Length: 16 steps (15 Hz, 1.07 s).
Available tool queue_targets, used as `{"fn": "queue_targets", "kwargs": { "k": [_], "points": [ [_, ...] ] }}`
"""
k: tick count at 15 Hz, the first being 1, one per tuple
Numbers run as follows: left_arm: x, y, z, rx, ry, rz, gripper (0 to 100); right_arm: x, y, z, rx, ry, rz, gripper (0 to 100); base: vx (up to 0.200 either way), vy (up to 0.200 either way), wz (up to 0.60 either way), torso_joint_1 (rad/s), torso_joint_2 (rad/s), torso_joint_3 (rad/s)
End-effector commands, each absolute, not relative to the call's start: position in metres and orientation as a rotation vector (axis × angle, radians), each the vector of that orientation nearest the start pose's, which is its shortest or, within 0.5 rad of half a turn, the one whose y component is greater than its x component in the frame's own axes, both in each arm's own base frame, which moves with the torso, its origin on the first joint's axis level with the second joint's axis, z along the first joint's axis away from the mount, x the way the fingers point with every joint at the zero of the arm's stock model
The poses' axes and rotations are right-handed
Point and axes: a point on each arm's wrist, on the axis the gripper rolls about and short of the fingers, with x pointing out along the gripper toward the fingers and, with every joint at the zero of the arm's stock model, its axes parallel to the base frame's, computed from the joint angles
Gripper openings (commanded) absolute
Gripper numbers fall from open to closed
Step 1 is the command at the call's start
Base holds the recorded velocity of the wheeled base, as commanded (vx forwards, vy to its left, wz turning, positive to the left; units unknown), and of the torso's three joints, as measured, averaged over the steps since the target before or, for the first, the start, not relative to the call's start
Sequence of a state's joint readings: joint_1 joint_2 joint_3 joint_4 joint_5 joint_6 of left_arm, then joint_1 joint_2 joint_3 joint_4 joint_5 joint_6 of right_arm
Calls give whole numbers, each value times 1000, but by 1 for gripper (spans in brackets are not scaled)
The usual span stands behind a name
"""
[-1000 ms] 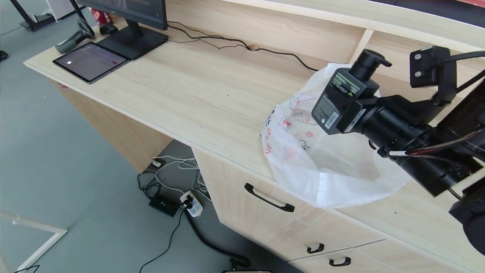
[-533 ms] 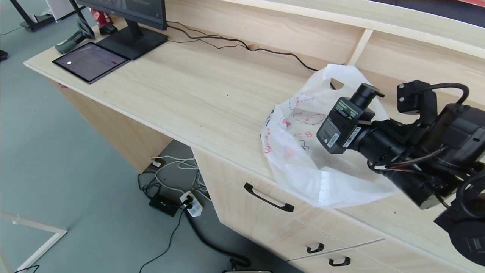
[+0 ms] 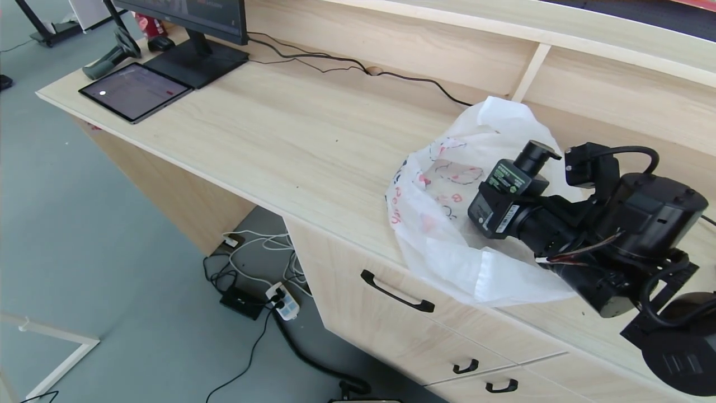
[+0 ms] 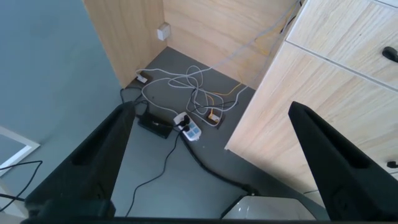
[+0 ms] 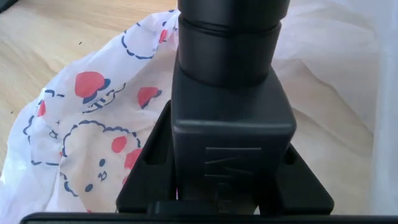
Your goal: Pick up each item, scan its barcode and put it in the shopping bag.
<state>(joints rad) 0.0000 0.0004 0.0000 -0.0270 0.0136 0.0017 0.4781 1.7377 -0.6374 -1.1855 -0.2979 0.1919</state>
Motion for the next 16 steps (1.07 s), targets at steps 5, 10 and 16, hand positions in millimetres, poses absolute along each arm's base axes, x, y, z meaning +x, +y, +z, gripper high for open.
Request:
{"fn": "queue_targets", "kwargs": {
  "k": [5, 10, 16],
  "points": [
    [-23, 0, 78, 1, -28, 14, 100, 268, 131, 185, 214, -76, 189, 100, 0, 0, 0, 0, 0, 0],
    [-23, 0, 78, 3, -28, 14, 100, 264, 133, 204, 181, -159, 211, 100, 0, 0, 0, 0, 0, 0],
    [-23, 0, 78, 3, -28, 14, 100, 275, 152, 192, 168, -128, 254, 100, 0, 0, 0, 0, 0, 0]
  ]
}}
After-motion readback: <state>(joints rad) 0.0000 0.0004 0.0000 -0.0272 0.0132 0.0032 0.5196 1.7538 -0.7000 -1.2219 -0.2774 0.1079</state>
